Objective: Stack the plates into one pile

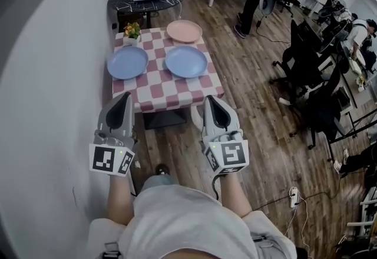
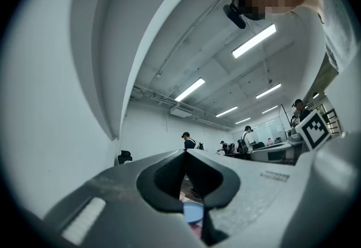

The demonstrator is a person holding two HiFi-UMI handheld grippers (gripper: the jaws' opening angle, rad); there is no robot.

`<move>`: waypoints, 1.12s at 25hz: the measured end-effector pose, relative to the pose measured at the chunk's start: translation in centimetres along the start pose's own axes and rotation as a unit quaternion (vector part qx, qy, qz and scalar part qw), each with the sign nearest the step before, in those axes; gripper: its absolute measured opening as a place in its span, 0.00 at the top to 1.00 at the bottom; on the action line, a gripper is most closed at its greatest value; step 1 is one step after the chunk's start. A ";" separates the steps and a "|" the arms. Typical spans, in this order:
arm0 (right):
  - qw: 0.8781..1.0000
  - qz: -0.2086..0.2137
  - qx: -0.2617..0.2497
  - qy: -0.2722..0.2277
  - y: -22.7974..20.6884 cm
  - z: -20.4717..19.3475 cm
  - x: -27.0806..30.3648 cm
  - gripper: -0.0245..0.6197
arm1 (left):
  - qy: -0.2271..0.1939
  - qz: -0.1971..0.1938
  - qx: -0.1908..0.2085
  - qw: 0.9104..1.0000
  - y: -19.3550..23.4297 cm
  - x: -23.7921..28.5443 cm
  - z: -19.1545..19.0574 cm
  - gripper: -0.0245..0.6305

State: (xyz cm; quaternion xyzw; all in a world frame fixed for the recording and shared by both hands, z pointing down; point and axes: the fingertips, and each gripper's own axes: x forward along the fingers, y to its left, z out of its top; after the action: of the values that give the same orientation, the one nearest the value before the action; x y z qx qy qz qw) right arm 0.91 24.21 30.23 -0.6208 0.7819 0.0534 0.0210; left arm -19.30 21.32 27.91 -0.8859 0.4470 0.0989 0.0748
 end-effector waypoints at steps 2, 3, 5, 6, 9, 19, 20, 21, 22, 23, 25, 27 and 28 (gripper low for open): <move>1.000 -0.004 -0.005 -0.005 0.0 0.1 2.2 0.96 | -0.004 -0.001 0.002 1.000 2.0 1.2 -0.2 0.96; 1.000 -0.005 -0.006 -0.008 0.1 0.1 3.2 0.96 | -0.004 -0.003 0.002 1.000 2.8 1.7 -0.3 0.96; 1.000 -0.002 -0.004 -0.016 0.4 0.2 5.1 0.96 | -0.001 -0.011 0.001 1.000 4.2 2.7 -0.6 0.96; 1.000 0.001 -0.001 -0.022 0.6 0.3 6.0 0.96 | 0.000 -0.014 -0.001 1.000 4.8 3.1 -0.8 0.96; 0.999 0.016 0.004 -0.042 1.7 0.7 7.8 0.96 | -0.005 -0.023 -0.010 1.000 6.5 3.9 -0.9 0.96; 0.998 -0.005 0.015 -0.062 2.9 0.6 11.6 0.96 | -0.030 -0.004 -0.017 0.999 10.8 6.2 -1.1 0.96; 0.998 -0.007 0.015 -0.058 2.8 0.4 12.0 0.96 | -0.027 0.000 -0.015 1.000 11.2 6.4 -1.3 0.96; 0.998 -0.009 0.014 -0.054 2.7 0.1 12.5 0.96 | -0.023 0.004 -0.013 1.000 11.6 6.7 -1.7 0.96; 0.999 -0.010 0.013 -0.049 2.6 -0.2 13.0 0.96 | -0.018 0.008 -0.010 1.000 12.0 6.9 -2.1 0.96; 0.999 -0.011 0.012 -0.045 2.6 -0.5 13.5 0.96 | -0.012 0.013 -0.007 1.000 12.4 7.1 -2.7 0.96; 0.999 -0.011 0.010 -0.037 2.4 -1.1 14.6 0.96 | 0.000 0.020 -0.001 1.000 13.3 7.6 -3.6 0.96; 0.999 -0.010 0.011 -0.030 2.0 -1.5 15.8 0.96 | 0.008 0.026 0.002 1.000 14.1 8.3 -4.2 0.96; 1.000 -0.009 0.012 -0.027 1.9 -1.7 16.4 0.96 | 0.010 0.028 0.002 1.000 14.5 8.8 -4.4 0.96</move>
State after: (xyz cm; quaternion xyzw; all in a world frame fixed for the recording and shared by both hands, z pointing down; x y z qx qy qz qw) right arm -4.60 8.52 30.37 -0.6256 0.7762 0.0610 0.0501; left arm -25.42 5.00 29.43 -0.8737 0.4727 0.0914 0.0699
